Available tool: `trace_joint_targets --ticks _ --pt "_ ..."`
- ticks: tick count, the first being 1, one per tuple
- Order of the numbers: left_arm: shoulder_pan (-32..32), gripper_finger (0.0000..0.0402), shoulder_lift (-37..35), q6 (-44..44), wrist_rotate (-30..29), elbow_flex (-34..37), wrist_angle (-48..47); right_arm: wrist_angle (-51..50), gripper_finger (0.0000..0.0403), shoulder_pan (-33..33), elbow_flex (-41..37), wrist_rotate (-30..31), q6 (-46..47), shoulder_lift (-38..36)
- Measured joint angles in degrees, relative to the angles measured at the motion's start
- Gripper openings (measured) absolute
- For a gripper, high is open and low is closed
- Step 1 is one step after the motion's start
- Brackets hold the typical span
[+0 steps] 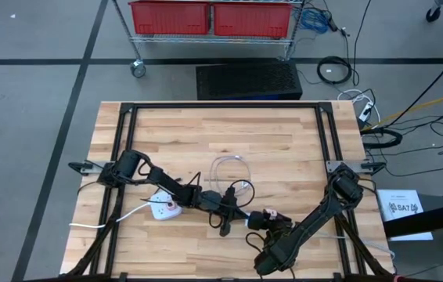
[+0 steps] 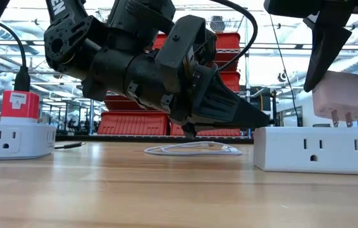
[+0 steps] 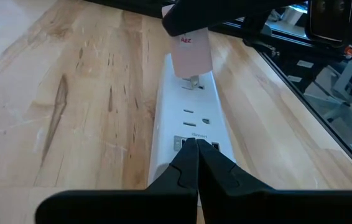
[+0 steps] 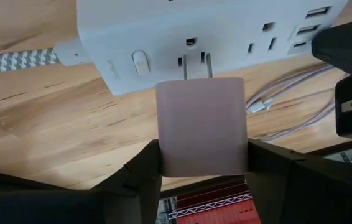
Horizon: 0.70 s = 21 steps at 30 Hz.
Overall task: Insert USB
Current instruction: Insert the pink charger adapter into the right white outlet extension
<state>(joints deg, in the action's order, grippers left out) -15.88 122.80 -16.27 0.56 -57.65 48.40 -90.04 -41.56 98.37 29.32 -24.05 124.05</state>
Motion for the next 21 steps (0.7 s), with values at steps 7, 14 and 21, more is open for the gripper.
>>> trace_joint_targets --ticks 7,14,21 --pt "0.01 0.0001 0.0 -0.02 0.0 0.0 0.0 0.07 0.0158 -0.02 0.0 -0.91 0.92 0.0" --pt "0.01 0.0001 0.0 -0.02 0.0 0.0 0.0 0.13 0.0158 -0.02 0.0 -1.11 0.94 0.02" --pt "0.02 0.0001 0.0 -0.09 0.0 -0.02 0.0 0.11 0.0158 -0.02 0.0 -1.14 0.92 0.04"
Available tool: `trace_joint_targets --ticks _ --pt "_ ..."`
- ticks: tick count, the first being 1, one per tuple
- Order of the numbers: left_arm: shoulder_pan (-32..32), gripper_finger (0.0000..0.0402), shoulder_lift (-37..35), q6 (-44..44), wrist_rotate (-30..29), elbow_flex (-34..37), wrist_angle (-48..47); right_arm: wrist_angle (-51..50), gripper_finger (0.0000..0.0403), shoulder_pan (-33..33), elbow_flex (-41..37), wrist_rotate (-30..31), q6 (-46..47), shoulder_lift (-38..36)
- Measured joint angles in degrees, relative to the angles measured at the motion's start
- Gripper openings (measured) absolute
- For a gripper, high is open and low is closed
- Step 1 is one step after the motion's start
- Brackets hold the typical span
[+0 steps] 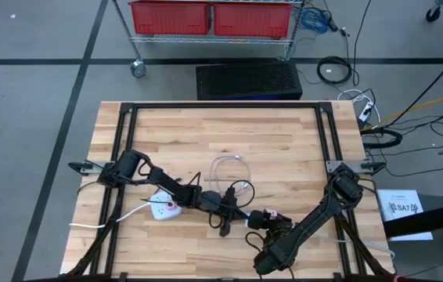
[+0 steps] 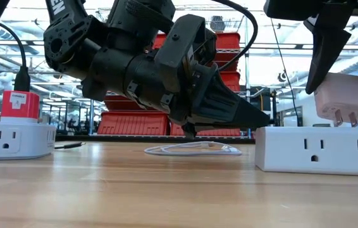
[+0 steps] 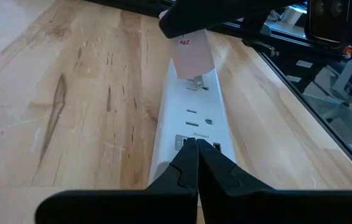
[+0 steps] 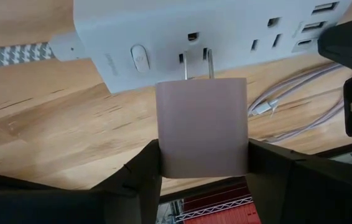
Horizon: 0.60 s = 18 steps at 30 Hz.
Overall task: Insert USB
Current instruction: Insert the pink charger adapter into the right white outlet extension
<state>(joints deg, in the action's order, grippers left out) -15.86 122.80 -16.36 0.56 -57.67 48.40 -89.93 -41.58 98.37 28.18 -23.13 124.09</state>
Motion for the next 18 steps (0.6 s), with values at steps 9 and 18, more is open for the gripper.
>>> trace_joint_targets --ticks 9,18 --pt "-0.02 0.0001 0.0 -0.99 0.0 0.0 -0.04 0.0 0.0158 -0.3 -0.02 0.26 -0.02 -0.01" --pt "0.04 0.0001 0.0 -1.29 0.0 0.0 -0.09 0.17 0.0158 -1.41 -0.07 0.1 -0.18 -1.76"
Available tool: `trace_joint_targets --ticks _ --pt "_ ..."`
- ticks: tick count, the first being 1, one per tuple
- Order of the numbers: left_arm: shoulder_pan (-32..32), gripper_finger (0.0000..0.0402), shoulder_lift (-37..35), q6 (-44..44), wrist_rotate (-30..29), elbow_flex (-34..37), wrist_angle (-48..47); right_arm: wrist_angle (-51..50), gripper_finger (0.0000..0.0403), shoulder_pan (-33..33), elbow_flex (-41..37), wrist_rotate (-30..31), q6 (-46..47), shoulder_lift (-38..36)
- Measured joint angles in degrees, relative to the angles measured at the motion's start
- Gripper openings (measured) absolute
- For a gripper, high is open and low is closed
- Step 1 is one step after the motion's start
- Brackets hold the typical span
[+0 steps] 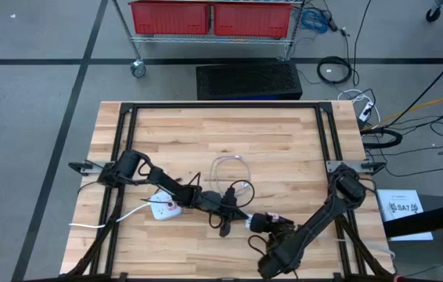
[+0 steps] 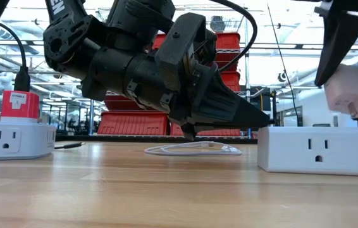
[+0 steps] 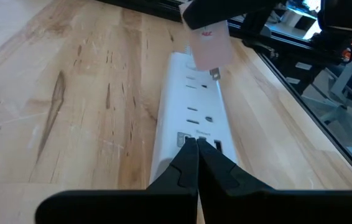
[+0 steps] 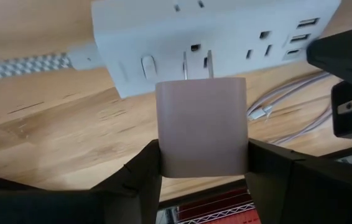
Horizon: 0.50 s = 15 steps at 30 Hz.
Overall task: Insert USB
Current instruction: Insert the pink charger adapter into the right white outlet extension
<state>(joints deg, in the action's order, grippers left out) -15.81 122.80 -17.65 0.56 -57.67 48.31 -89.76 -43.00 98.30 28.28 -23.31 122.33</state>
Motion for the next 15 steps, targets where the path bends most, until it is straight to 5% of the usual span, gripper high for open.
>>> trace_joint_targets --ticks 15 --pt "0.0 0.0001 0.0 -0.02 0.04 0.0 0.0 -0.21 0.0158 1.09 -0.74 1.99 -0.13 -0.32"
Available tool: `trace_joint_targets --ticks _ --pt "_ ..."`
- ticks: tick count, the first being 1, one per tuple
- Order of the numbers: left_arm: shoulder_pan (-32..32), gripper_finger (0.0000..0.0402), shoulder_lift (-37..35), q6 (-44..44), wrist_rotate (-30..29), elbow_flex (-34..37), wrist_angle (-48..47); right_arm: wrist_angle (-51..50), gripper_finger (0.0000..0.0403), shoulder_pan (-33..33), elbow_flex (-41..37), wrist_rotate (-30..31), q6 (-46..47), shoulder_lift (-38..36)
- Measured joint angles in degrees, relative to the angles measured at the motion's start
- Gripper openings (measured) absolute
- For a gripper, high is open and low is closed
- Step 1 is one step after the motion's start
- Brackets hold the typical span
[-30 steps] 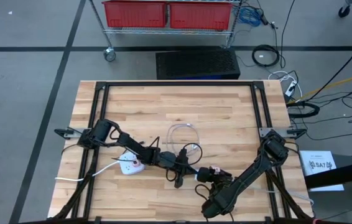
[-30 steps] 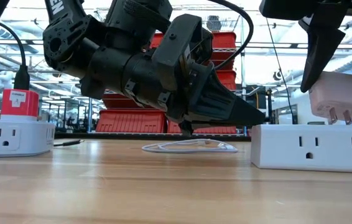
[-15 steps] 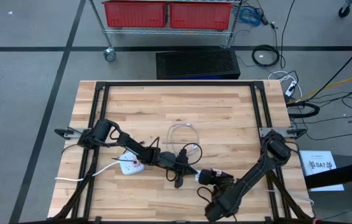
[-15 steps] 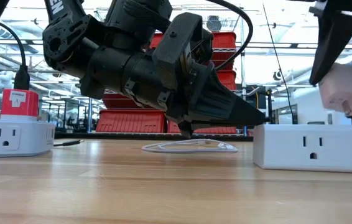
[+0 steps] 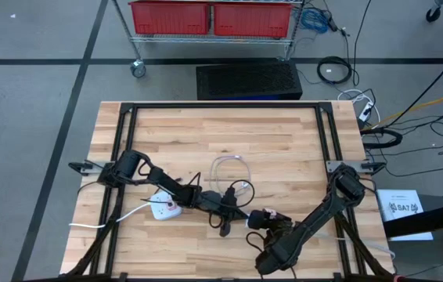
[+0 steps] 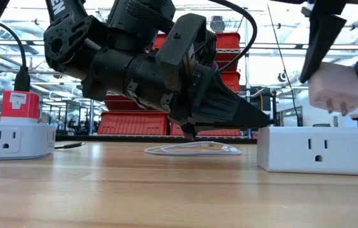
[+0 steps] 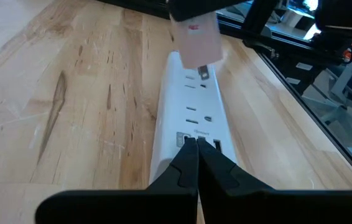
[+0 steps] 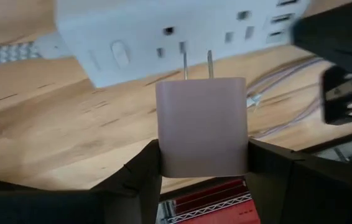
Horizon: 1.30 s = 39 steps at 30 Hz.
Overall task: Insert USB
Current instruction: Insert the pink charger adapter into the right white outlet extension
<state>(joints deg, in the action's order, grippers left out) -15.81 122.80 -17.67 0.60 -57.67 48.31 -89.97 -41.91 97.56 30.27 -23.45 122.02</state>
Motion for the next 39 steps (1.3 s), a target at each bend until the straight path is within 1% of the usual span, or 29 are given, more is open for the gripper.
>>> trace_joint_targets --ticks 4,7,12,20,24,28,30,35,39 --pt "0.0 0.0001 0.0 0.0 0.03 0.0 0.0 -0.18 0.0158 -0.28 -2.55 -1.76 0.09 0.0" --pt "0.0 0.0001 0.0 0.0 0.29 0.0 0.0 -0.4 0.0158 -0.61 -4.26 -0.99 0.31 -0.09" --pt "0.0 0.0001 0.0 0.0 0.39 0.0 0.0 -0.38 0.0158 -0.57 -4.5 -1.22 1.79 -0.09" --pt "0.09 0.0001 0.0 -0.07 0.39 0.0 0.0 0.08 0.0158 -0.42 -4.63 0.95 1.99 -1.29" --pt "0.11 0.0001 0.0 -0.13 0.39 0.0 0.0 0.04 0.0158 -0.42 -4.63 0.99 1.8 -1.29" --pt "0.16 0.0001 0.0 -1.45 0.41 0.0 0.12 0.03 0.0158 0.0 -4.63 1.47 2.0 -1.22" --pt "0.41 0.0001 0.0 -1.84 0.94 0.0 0.17 0.03 0.0158 0.37 -4.63 2.94 2.28 -1.22" --pt "1.72 0.0001 0.0 -5.76 2.39 0.0 0.22 0.01 0.0158 1.21 -4.61 4.75 2.04 -1.21" --pt "2.49 0.0001 0.0 -6.12 2.4 0.0 0.46 0.0 0.0158 1.76 -4.61 5.94 1.92 -1.2"
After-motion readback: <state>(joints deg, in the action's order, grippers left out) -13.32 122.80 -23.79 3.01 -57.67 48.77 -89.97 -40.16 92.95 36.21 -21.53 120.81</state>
